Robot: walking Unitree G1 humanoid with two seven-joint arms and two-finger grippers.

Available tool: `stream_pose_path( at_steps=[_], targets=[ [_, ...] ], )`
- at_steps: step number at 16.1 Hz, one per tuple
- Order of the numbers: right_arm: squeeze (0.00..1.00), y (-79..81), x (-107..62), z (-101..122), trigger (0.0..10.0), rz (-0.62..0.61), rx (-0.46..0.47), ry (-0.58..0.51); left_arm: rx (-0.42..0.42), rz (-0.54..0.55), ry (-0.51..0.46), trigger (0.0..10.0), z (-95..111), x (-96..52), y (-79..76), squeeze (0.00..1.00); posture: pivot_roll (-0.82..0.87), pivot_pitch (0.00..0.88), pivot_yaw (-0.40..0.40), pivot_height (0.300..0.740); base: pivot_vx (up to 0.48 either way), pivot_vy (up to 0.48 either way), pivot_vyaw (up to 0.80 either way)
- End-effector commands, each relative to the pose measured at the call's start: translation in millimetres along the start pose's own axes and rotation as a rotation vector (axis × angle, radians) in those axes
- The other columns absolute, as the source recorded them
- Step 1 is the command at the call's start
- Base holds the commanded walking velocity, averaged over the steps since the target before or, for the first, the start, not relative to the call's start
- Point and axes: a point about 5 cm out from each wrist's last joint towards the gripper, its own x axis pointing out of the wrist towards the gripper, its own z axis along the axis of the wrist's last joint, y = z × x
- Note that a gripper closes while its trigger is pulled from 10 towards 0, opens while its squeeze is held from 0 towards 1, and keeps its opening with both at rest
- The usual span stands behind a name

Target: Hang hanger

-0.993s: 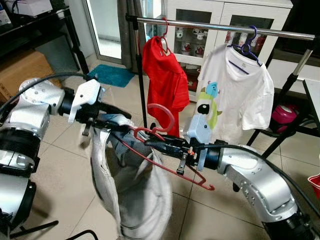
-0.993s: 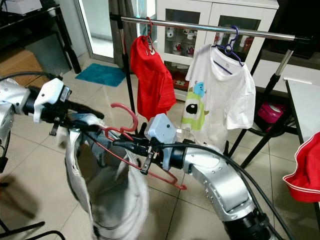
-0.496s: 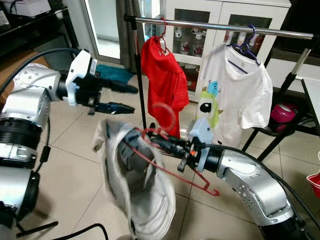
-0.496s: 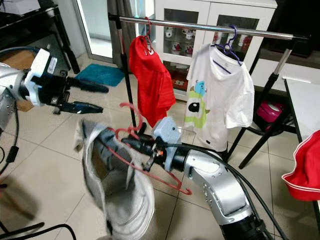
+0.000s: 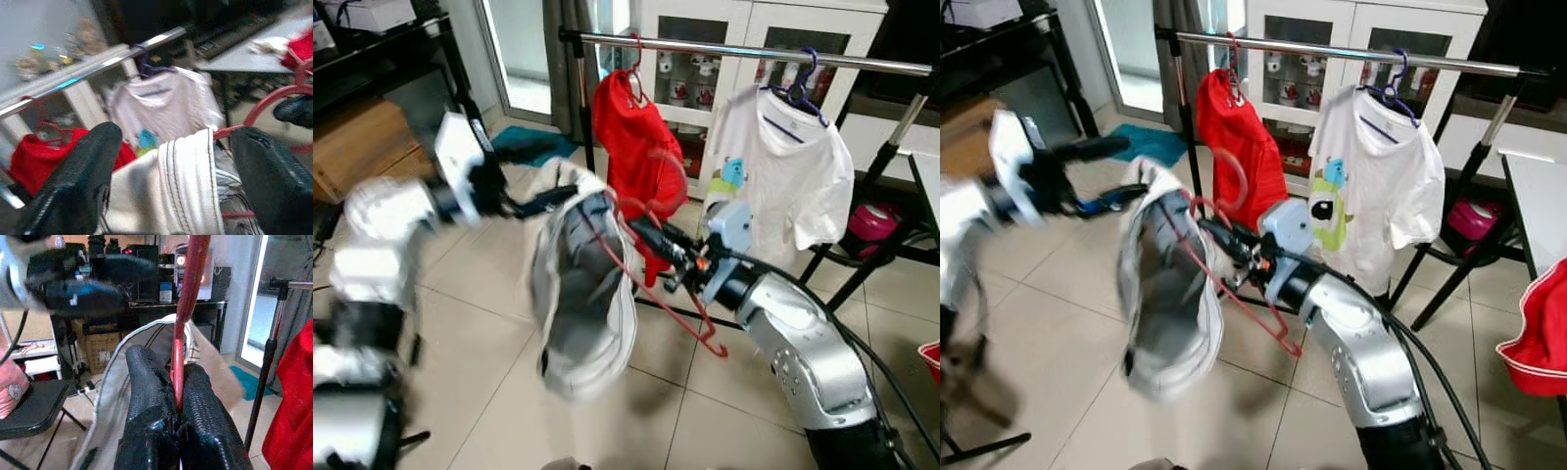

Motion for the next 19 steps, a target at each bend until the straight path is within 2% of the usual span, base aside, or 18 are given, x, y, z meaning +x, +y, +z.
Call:
stream_pose_path(
  at_steps=[1,3,4,5,6,7,9,11,12,13,19],
  targets=[
    [0.0,-0.6,3.0,18,0.0,0.003,-0.041,-0.096,0.06,0.04,-0.029,10.0,12,1.1,3.5,1.0,-0.1,0.0,0.076,0.74,0.0,0.0,0.0],
    [0.0,-0.3,6.1,23,0.0,0.009,-0.042,-0.113,0.095,0.212,-0.02,10.0,-2,8.9,-17.6,1.0,-0.1,0.0,0.058,0.74,0.0,0.0,0.0],
    [0.0,-0.3,6.4,23,0.0,0.01,-0.043,-0.114,0.118,0.23,-0.015,10.0,-4,10.2,-21.5,0.93,-0.1,0.0,0.053,0.74,0.0,0.0,0.0],
    [0.0,-0.3,6.7,24,0.0,0.013,-0.043,-0.115,0.116,0.26,-0.009,10.0,-8,11.1,-23.8,0.81,-0.1,0.0,0.053,0.74,0.0,0.0,0.0],
    [0.0,0.0,7.3,27,0.0,0.023,-0.048,-0.121,0.085,0.276,0.005,10.0,-19,17.0,-36.2,0.0,-0.1,0.0,0.048,0.74,0.0,0.0,0.0],
    [0.0,0.3,7.7,29,0.0,0.029,-0.052,-0.127,0.042,0.286,0.016,10.0,-27,21.7,-45.0,0.0,-0.1,0.0,0.049,0.74,0.0,0.0,0.0],
    [0.0,1.5,8.4,32,0.0,0.032,-0.056,-0.138,0.027,0.296,0.063,10.0,-41,24.4,-59.8,0.0,-0.11,0.0,0.054,0.74,0.0,0.0,0.0],
    [0.0,2.3,8.5,34,0.0,0.032,-0.057,-0.146,-0.025,0.314,0.119,10.0,-56,22.6,-66.0,0.0,-0.11,0.0,0.052,0.74,0.0,0.0,0.0],
    [0.0,2.9,8.9,36,0.0,0.035,-0.057,-0.15,-0.077,0.341,0.14,5.6,-63,21.8,-67.6,0.0,-0.12,0.0,0.053,0.74,0.0,0.0,0.0],
    [0.0,3.6,9.3,36,0.0,0.038,-0.057,-0.153,-0.103,0.353,0.142,0.0,-65,22.0,-68.9,0.0,-0.12,0.0,0.055,0.74,0.0,0.0,0.0],
    [0.0,1.5,10.3,41,0.0,0.034,-0.058,-0.165,-0.065,0.439,0.165,0.0,-66,21.5,-62.1,0.0,-0.12,0.0,0.059,0.74,0.0,0.0,0.0]
  ],
)
